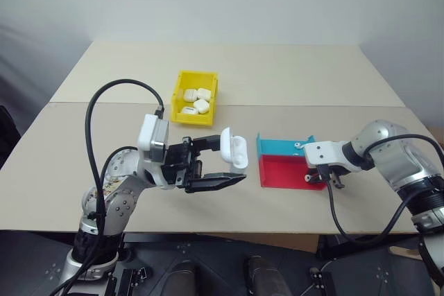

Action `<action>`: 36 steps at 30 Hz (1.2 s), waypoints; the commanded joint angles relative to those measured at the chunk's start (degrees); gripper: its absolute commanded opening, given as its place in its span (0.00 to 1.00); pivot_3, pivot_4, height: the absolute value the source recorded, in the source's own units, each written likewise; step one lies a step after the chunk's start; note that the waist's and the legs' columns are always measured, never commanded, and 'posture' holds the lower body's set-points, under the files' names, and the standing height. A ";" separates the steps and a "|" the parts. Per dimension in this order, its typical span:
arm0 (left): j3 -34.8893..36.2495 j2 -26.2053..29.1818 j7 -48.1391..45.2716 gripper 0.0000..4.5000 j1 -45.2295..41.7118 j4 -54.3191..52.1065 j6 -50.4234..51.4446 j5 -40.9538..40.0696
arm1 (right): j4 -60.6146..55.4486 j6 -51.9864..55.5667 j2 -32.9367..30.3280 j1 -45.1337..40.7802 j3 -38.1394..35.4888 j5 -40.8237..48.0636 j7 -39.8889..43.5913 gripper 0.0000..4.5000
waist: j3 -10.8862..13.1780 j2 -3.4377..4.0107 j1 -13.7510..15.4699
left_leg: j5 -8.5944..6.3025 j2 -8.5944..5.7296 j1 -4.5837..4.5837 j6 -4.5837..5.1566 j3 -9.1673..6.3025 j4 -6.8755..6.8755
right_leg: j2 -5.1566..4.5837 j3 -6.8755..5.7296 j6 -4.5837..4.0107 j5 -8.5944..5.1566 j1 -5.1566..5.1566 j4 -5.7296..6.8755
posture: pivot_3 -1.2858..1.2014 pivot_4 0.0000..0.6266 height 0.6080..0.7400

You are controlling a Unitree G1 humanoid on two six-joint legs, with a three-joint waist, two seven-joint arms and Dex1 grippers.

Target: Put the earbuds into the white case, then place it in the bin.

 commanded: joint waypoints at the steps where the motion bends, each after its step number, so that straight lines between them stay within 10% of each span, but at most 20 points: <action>1: 0.56 0.16 -0.37 0.62 -0.69 -1.03 -0.95 -0.81 | -2.45 1.37 -0.79 0.97 -2.40 1.06 -0.28 0.14 | 0.00 0.00 0.02 | 0.00 0.00 0.00 0.00 0.00 0.00 | 0.00 0.00 0.00 0.00 0.00 0.00 | 0.52 0.24 1.00; 9: 0.88 -0.65 -1.09 0.62 -2.68 1.43 -0.50 -1.87 | -28.48 27.46 -0.53 7.48 -24.64 22.29 -4.87 0.14 | 0.02 0.03 0.16 | 0.00 0.00 -0.10 0.00 -0.07 0.00 | -0.01 -0.01 0.01 0.00 -0.07 0.01 | 0.52 0.24 1.00; 18: -0.16 -3.54 -2.22 0.62 -10.06 8.69 0.20 -2.24 | -55.06 49.04 23.33 7.02 -49.79 52.64 -38.29 0.14 | 0.01 0.03 0.07 | 0.00 0.01 -0.04 -0.01 -0.22 0.00 | 0.02 -0.06 0.02 0.00 0.03 0.07 | 0.52 0.24 1.00; 25: -1.87 -6.54 -4.81 0.62 -15.19 14.26 -1.09 -0.30 | -60.64 49.84 29.53 5.64 -47.28 69.61 -54.81 0.14 | 0.00 0.05 0.01 | 0.00 -0.02 -0.18 -0.01 -0.22 -0.03 | -0.01 -0.08 0.01 0.00 -0.04 -0.05 | 0.52 0.24 1.00; 36: -1.49 -7.62 -6.76 0.62 -16.14 15.89 -2.08 1.27 | -60.61 44.98 24.61 8.86 -38.11 70.12 -58.31 0.14 | 0.00 0.05 -0.13 | 0.00 -0.01 -0.19 0.00 -0.24 -0.03 | 0.00 -0.09 0.01 -0.01 -0.04 -0.06 | 0.52 0.24 1.00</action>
